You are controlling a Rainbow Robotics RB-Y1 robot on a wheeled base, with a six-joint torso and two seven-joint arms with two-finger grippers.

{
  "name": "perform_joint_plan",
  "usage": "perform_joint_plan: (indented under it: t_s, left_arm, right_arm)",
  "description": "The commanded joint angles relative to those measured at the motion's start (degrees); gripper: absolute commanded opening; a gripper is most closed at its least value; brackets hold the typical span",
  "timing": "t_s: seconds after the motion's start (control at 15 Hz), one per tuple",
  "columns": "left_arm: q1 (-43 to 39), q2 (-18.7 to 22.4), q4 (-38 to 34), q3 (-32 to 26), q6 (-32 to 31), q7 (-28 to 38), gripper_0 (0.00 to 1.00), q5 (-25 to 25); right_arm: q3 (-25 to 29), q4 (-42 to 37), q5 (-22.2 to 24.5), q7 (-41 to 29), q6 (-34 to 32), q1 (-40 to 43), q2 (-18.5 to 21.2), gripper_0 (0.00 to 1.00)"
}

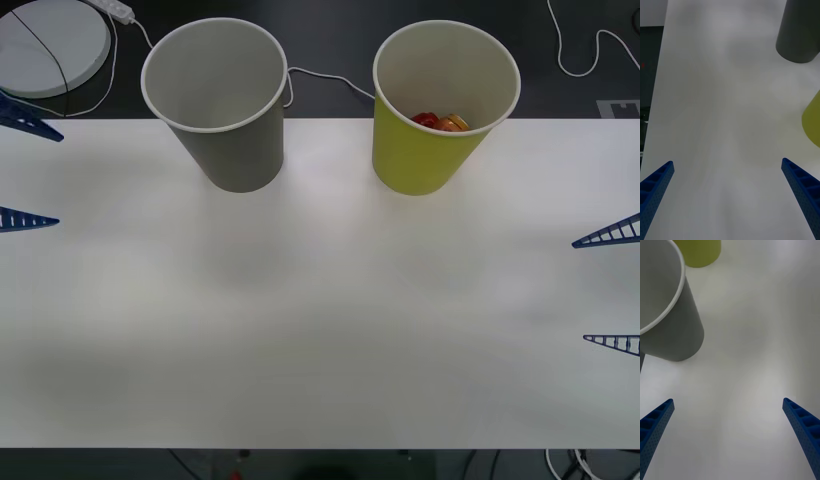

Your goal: Put the can into the green bin and the plastic bottle into the gray bin

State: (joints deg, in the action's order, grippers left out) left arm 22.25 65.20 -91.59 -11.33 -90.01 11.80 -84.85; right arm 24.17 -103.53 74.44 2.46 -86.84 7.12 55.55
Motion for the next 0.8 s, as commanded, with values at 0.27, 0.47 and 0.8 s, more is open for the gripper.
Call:
perform_joint_plan:
  t_s: [0.27,0.47,0.8]
  left_arm:
    - [-6.16,-0.07,-2.45,0.08,0.01,-3.45,1.00,1.53]
    - [-11.08,-0.16,-6.06,0.08,0.01,-2.57,1.00,3.82]
    - [-16.44,-0.07,-10.80,0.00,0.10,-1.16,1.00,5.75]
  right_arm:
    - [0.00,0.00,0.00,0.00,0.00,0.00,0.00,1.00]
    - [0.00,0.00,0.00,0.00,0.00,0.00,0.00,1.00]
    - [0.00,0.00,0.00,0.00,0.00,0.00,0.00,1.00]
